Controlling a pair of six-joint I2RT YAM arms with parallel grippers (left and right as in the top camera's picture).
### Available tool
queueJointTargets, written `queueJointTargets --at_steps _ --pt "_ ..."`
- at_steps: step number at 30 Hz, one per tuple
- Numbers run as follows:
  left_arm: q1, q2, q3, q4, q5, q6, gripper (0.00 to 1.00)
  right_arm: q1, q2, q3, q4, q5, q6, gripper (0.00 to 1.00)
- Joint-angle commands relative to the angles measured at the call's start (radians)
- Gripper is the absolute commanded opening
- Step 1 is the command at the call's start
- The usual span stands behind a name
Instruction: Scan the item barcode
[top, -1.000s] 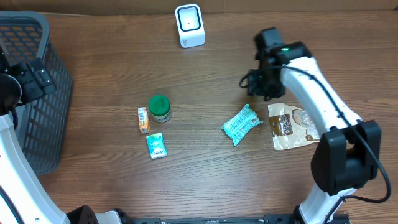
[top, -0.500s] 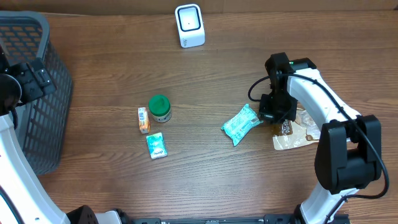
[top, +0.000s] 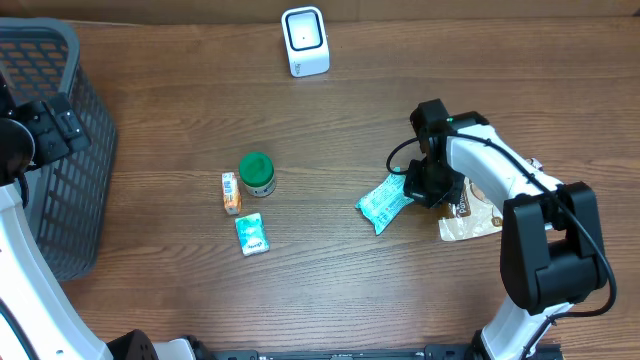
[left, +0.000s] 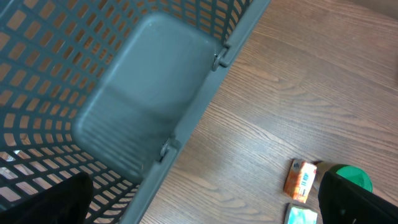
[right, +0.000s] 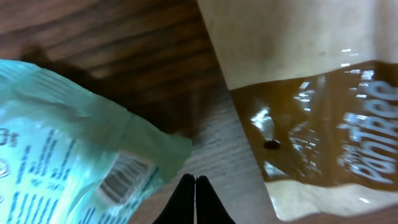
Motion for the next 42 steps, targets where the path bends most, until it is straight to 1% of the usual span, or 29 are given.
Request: queueJointTargets --at_steps 1,4,9,14,19,23,25,29,33,35,36,37,39,40,42 --pt "0.003 0.003 0.014 0.001 -0.009 0.022 0.99 0.001 -0.028 -0.023 0.043 0.015 0.024 0.04" --pt "0.003 0.003 0.014 0.001 -0.009 0.022 1.00 0.004 -0.028 -0.030 0.115 0.008 0.003 0.04" --pt "0.003 0.003 0.014 0.002 -0.009 0.022 0.99 0.048 -0.028 -0.053 0.269 -0.123 -0.141 0.04" --pt "0.003 0.003 0.014 0.002 -0.009 0.022 1.00 0.144 -0.028 -0.053 0.311 -0.145 -0.227 0.04" --pt "0.003 0.003 0.014 0.001 -0.009 0.022 1.00 0.194 -0.028 -0.049 0.314 -0.145 -0.240 0.04" --pt "0.003 0.003 0.014 0.001 -0.009 0.022 0.99 0.196 -0.028 -0.031 0.309 -0.187 -0.286 0.04" --pt "0.003 0.003 0.014 0.002 -0.009 0.022 0.99 0.196 -0.028 -0.005 0.288 -0.206 -0.300 0.07" --pt "0.003 0.003 0.014 0.002 -0.009 0.022 1.00 0.196 -0.036 0.111 0.169 -0.273 -0.300 0.13" --pt "0.003 0.003 0.014 0.001 -0.009 0.022 0.99 0.204 -0.070 0.226 0.040 -0.275 -0.299 0.15" --pt "0.003 0.003 0.014 0.001 -0.009 0.022 0.99 0.211 -0.100 0.251 0.008 -0.271 -0.266 0.15" --pt "0.003 0.003 0.014 0.002 -0.009 0.022 1.00 0.212 -0.115 0.251 -0.002 -0.248 -0.209 0.15" --pt "0.003 0.003 0.014 0.001 -0.009 0.022 1.00 0.213 -0.125 0.250 -0.022 -0.205 -0.130 0.14" --pt "0.003 0.003 0.014 0.001 -0.009 0.022 1.00 0.214 -0.129 0.248 -0.105 -0.076 0.087 0.05" --pt "0.003 0.003 0.014 0.001 -0.009 0.022 0.99 0.214 -0.128 0.241 -0.134 -0.034 0.163 0.04" --pt "0.003 0.003 0.014 0.002 -0.009 0.022 1.00 0.219 -0.128 0.204 -0.130 -0.012 0.228 0.04"
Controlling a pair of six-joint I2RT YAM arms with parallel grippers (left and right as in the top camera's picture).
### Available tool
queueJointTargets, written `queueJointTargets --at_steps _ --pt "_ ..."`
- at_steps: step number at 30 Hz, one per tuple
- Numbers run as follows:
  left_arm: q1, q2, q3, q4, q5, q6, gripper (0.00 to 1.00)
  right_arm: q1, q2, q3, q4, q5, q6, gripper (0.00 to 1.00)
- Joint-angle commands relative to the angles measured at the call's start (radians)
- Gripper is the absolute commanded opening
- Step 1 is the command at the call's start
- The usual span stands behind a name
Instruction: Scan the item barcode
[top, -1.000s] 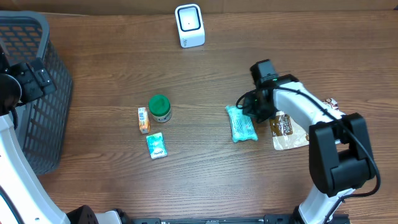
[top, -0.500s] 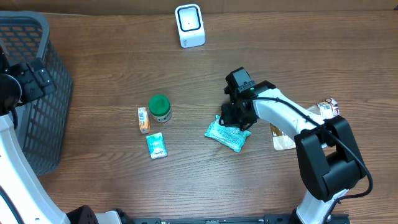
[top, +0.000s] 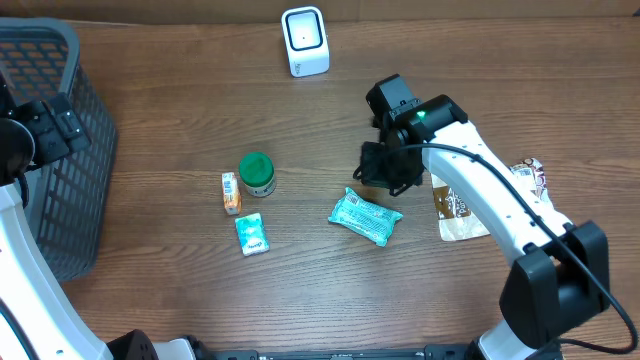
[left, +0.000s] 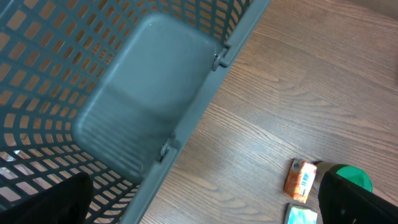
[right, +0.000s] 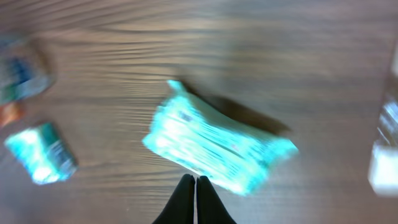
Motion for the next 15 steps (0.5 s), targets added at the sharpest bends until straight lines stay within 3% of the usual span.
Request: queueJointTargets --at_steps 1,9,15 --pt "0.003 0.003 0.014 0.001 -0.009 0.022 0.99 0.011 -0.007 -0.053 0.029 0.116 0.246 0.04" --pt "0.003 0.003 0.014 0.001 -0.009 0.022 0.99 0.083 -0.007 -0.219 0.253 0.049 0.317 0.04" --pt "0.003 0.003 0.014 0.001 -0.009 0.022 1.00 0.116 0.016 -0.253 0.310 0.073 0.356 0.04"
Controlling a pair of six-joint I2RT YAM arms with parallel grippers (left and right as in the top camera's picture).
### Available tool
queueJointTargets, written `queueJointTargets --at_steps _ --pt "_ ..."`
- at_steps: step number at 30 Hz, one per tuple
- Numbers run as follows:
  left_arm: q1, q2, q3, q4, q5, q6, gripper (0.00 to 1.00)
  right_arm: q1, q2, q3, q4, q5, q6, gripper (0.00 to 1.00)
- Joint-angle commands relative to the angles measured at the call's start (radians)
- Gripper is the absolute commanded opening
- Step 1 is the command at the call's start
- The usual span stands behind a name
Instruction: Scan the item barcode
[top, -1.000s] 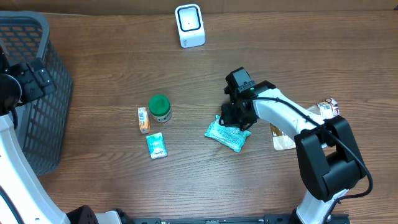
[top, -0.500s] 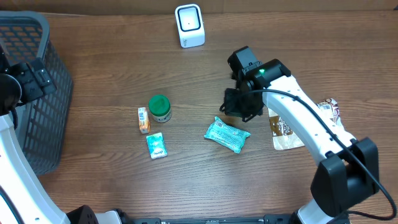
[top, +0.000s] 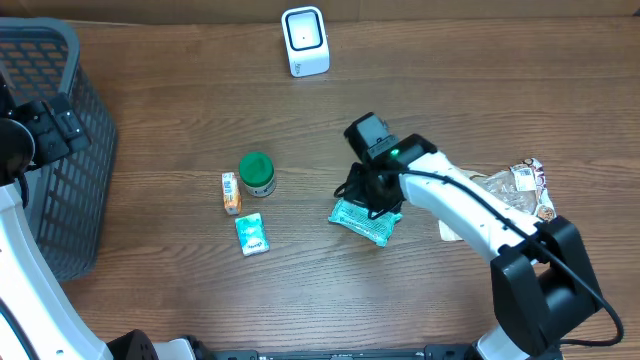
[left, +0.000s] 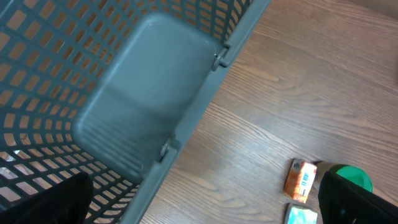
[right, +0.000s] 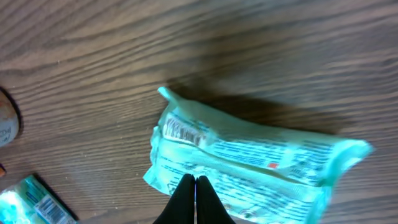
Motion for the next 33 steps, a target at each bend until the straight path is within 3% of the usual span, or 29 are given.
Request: queueJointTargets --at_steps 1,26,33 --pt "0.003 0.003 0.014 0.001 -0.009 0.022 0.99 0.010 0.021 -0.012 0.007 0.034 0.053 0.04" --pt "0.003 0.003 0.014 0.001 -0.009 0.022 1.00 0.016 0.175 -0.012 0.013 0.089 0.063 0.05" --pt "0.003 0.003 0.014 0.001 -0.009 0.022 1.00 0.032 0.187 -0.012 0.047 0.040 0.028 0.26"
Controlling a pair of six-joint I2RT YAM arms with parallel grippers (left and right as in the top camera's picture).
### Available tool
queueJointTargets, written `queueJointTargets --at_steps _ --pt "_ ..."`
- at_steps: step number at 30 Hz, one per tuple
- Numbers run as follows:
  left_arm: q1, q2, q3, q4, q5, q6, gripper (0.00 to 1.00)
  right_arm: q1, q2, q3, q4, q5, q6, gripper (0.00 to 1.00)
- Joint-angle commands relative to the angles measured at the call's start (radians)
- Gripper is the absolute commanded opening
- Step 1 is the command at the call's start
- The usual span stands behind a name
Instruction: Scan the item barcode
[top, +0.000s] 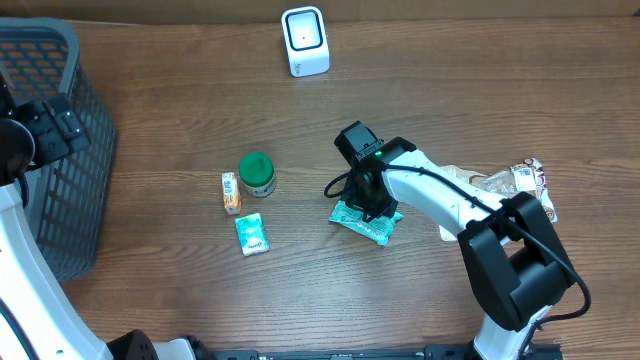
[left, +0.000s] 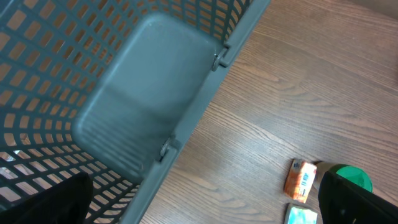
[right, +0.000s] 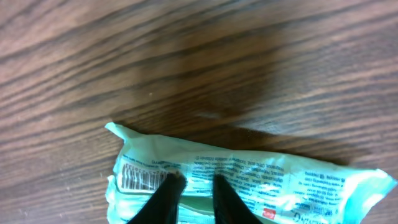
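The teal packet (top: 372, 225) lies flat on the wooden table right of centre. Its printed side faces up, with the barcode (right: 142, 177) at its left end. My right gripper (right: 196, 182) is down on the packet with its jaws a little apart, the fingertips (right: 175, 181) touching the wrapper beside the barcode. From overhead the right gripper (top: 367, 203) covers the packet's upper edge. The white scanner (top: 305, 41) stands at the far edge. My left gripper (left: 199, 208) hangs open over the basket's corner at far left, holding nothing.
A grey mesh basket (top: 50, 160) fills the left edge. A green-lidded tub (top: 257, 173), an orange carton (top: 231, 192) and a small teal pack (top: 252, 234) lie left of centre. A brown pouch and crumpled wrapper (top: 515, 182) lie at the right.
My right gripper has dropped lower onto the teal packet and its jaws, shut before, now stand slightly apart on the wrapper. The packet has not shifted. The left arm is unchanged.
At first my shut right gripper was at the right, between the teal packet and the brown pouch. The packet then lay further left, flat, with the gripper above it. The gripper then came down over it, and now rests on it with jaws parted.
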Motion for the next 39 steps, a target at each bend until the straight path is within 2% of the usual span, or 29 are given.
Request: queueJointTargets --at_steps 1,7,12,16,22,28,30,33,39 --pt "0.003 0.003 0.014 0.002 -0.009 0.022 1.00 0.019 0.056 -0.015 0.016 -0.030 -0.038 0.29" --pt "0.003 0.003 0.014 0.002 -0.009 0.022 1.00 0.021 0.056 -0.012 0.079 -0.098 -0.212 0.46" --pt "0.003 0.003 0.014 0.001 -0.009 0.022 1.00 0.021 0.054 0.016 0.127 -0.115 -0.393 0.54" --pt "0.003 0.003 0.014 0.001 -0.009 0.022 1.00 0.021 0.054 0.050 0.150 -0.203 -0.580 0.57" --pt "0.003 0.003 0.014 0.002 -0.009 0.022 0.99 0.000 0.016 0.134 0.073 -0.212 -0.595 0.58" --pt "0.003 0.003 0.014 0.001 -0.009 0.022 1.00 -0.111 -0.124 0.234 -0.117 -0.218 -0.595 0.59" --pt "0.003 0.003 0.014 0.001 -0.009 0.022 0.99 -0.171 -0.161 0.235 -0.172 -0.217 -0.597 0.64" --pt "0.003 0.003 0.014 0.002 -0.009 0.022 1.00 -0.258 -0.158 0.224 -0.251 -0.226 -0.627 0.65" --pt "0.003 0.003 0.014 0.001 -0.009 0.022 1.00 -0.348 -0.114 0.087 -0.223 -0.385 -0.743 0.69"
